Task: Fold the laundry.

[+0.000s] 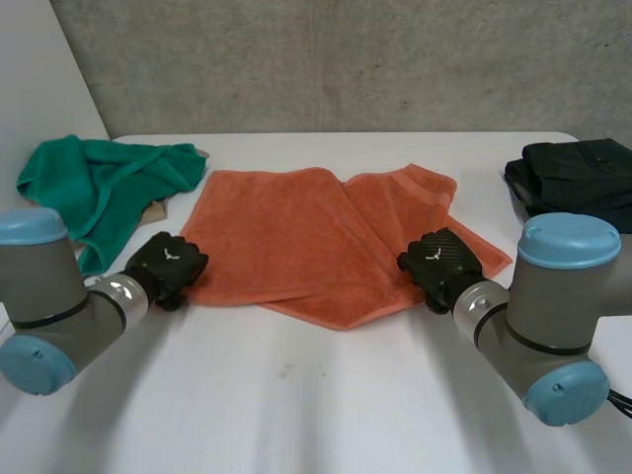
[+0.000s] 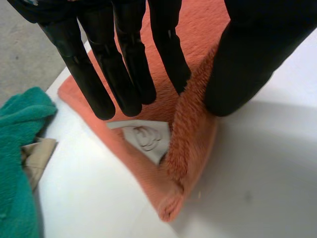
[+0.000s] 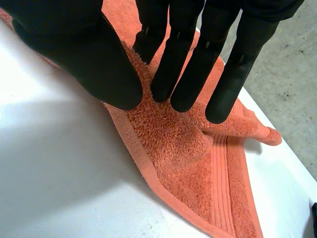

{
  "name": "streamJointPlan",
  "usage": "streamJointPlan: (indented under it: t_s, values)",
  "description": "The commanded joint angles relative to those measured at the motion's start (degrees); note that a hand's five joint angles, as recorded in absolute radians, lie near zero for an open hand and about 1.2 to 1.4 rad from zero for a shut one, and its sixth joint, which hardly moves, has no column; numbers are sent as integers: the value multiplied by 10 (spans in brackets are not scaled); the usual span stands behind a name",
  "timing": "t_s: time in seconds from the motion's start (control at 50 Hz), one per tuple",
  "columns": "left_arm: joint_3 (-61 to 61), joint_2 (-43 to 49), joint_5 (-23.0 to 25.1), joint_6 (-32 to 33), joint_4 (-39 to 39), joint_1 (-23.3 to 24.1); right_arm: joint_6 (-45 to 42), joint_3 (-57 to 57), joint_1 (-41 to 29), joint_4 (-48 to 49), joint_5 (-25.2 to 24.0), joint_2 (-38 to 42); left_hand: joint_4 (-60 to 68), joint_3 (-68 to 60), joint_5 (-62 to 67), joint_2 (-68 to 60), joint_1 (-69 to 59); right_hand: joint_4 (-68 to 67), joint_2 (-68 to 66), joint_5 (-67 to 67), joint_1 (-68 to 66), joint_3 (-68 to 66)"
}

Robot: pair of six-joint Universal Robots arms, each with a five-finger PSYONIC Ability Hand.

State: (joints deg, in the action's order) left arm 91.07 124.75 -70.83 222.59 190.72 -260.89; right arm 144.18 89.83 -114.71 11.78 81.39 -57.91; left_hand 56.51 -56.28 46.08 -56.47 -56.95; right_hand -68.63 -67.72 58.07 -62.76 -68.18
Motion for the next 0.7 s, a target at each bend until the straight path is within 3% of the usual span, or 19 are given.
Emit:
streamJointPlan:
  t_s: [0.02,0.16,0.22,0.26,0.34,0.46,0.58,0.7]
  values:
    - [-48,23,-42,-9,27,3,0,-1,0,2,0,-2,235,-237,239,-235,-231,-114,-123,119,-172,-118]
    - [-68,18,-79,-32,57,15,0,-12,4,-3,5,-5,235,-237,239,-235,-231,-114,-123,119,-172,-118]
    - [-56,-39,-94,-58,54,36,-5,-25,4,-18,15,-19,235,-237,239,-235,-231,-114,-123,119,-172,-118]
    - [-32,-126,-95,-94,54,44,-7,-35,6,-44,24,-48,235,-237,239,-235,-231,-114,-123,119,-172,-118]
    - [-4,-265,-97,-147,51,48,-13,-132,11,-224,52,-171,235,-237,239,-235,-231,-114,-123,119,-172,-118]
    - [15,-397,-96,-154,19,42,-43,-258,62,-394,40,-198,235,-237,239,-235,-231,-114,-123,119,-172,-118]
    - [49,-389,-94,-153,-2,48,-97,-268,82,-415,32,-165,235,-237,239,-235,-231,-114,-123,119,-172,-118]
    - [32,-246,-108,-152,40,65,-85,-265,70,-384,45,-75,235,-237,239,-235,-231,-114,-123,119,-172,-118]
